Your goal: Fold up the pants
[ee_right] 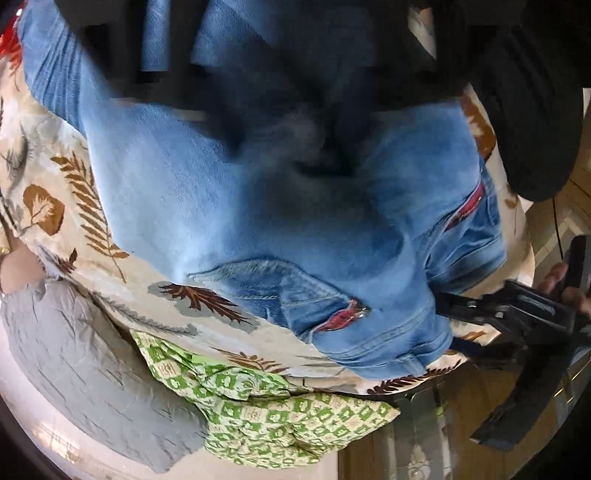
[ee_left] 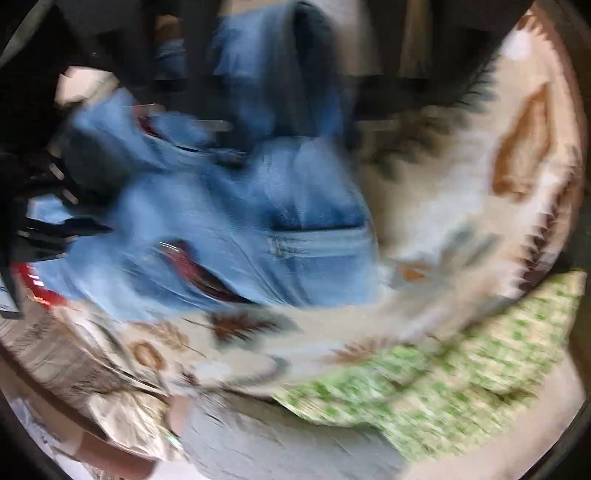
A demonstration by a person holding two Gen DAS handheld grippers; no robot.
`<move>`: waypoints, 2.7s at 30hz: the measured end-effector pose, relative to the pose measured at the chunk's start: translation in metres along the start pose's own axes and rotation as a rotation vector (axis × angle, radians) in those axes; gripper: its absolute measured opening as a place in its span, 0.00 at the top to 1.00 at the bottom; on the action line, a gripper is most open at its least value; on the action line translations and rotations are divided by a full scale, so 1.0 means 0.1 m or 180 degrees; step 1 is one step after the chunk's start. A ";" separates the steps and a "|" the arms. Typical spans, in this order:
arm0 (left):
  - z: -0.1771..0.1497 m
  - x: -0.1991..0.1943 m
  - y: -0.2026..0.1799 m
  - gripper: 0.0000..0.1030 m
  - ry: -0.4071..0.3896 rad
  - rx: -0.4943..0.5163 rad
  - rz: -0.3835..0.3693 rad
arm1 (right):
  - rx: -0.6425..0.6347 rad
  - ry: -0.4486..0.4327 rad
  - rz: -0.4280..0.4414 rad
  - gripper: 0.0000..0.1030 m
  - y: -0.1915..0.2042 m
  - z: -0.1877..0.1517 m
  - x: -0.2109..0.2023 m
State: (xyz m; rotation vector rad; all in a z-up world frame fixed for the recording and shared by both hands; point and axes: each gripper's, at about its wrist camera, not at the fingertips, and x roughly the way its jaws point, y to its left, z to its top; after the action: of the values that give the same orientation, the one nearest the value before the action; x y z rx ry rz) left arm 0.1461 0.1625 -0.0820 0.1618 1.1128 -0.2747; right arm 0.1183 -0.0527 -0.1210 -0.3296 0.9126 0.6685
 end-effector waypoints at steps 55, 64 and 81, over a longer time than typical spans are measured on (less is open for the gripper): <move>-0.47 -0.30 0.14 0.79 0.0075 -0.1116 -0.0487 | -0.1132 -0.0311 -0.0001 0.54 1.12 -0.18 0.05; -0.12 -0.50 0.28 0.66 -0.0049 -0.1056 -0.0396 | -0.0811 -0.0322 0.0108 0.59 0.96 0.04 -0.01; -0.75 0.15 0.25 0.64 0.0192 -0.2085 -0.1239 | -0.0854 -0.0262 0.0057 0.34 0.82 -0.37 0.06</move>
State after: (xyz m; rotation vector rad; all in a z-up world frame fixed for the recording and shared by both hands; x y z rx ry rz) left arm 0.0954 0.2045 -0.1288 -0.6368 1.2374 -0.2375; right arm 0.0440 -0.0076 -0.1460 -0.5291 0.7487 0.8171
